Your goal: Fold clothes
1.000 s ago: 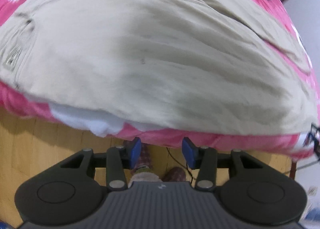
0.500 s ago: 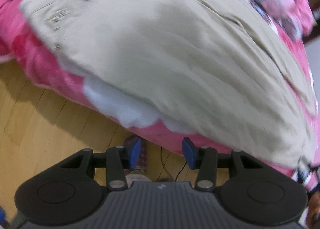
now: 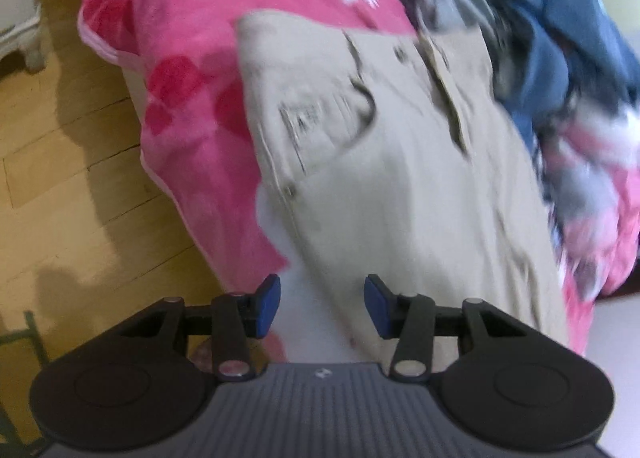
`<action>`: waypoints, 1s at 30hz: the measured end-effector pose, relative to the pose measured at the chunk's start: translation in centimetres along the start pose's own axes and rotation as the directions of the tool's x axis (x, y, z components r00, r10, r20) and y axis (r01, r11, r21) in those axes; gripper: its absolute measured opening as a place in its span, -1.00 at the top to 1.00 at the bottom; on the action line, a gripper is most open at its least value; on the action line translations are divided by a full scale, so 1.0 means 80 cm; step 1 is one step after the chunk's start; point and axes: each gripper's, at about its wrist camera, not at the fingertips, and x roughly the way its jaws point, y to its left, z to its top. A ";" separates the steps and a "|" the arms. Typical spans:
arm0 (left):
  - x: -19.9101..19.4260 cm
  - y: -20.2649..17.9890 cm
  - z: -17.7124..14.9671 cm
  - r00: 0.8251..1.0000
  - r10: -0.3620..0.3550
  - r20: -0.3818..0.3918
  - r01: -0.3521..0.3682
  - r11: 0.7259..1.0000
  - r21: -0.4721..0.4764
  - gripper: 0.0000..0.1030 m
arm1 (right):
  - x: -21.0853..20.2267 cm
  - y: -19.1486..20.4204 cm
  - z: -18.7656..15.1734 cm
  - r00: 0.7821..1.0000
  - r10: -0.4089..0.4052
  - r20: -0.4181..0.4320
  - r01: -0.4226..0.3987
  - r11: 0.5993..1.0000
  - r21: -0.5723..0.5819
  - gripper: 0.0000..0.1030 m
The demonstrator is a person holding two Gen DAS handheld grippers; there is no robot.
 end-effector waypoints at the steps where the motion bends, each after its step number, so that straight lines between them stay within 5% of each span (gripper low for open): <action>1: 0.001 0.004 0.004 1.000 -0.014 0.008 0.014 1.000 -0.021 0.10 | 0.001 0.003 0.001 1.000 -0.005 -0.005 0.005 1.000 -0.007 0.89; 13: 0.020 0.028 0.032 0.996 -0.088 0.019 0.090 0.972 -0.217 0.06 | 0.014 0.009 0.013 0.999 -0.030 -0.034 0.029 0.998 -0.051 0.89; 15: 0.015 0.029 0.032 0.994 -0.103 0.044 0.111 0.966 -0.232 0.18 | 0.014 0.011 0.013 0.999 -0.026 -0.034 0.024 0.998 -0.052 0.89; 17: 0.014 0.021 0.039 0.989 -0.130 0.067 0.142 0.961 -0.238 0.52 | 0.013 0.015 0.013 0.999 -0.018 -0.031 0.016 0.998 -0.057 0.89; 20: 0.005 0.008 0.045 0.990 -0.123 0.072 0.135 0.973 -0.188 0.74 | 0.013 0.022 0.012 1.000 0.003 -0.019 -0.004 0.998 -0.068 0.89; 26: -0.023 -0.031 0.052 0.996 -0.039 0.080 0.045 0.996 -0.076 0.86 | 0.014 0.044 0.012 1.000 0.021 0.012 -0.019 0.993 -0.114 0.97; 30: -0.046 -0.077 0.061 0.991 -0.047 0.126 0.042 0.998 0.039 0.87 | 0.008 0.073 0.017 0.996 0.071 0.048 -0.063 0.987 -0.147 0.98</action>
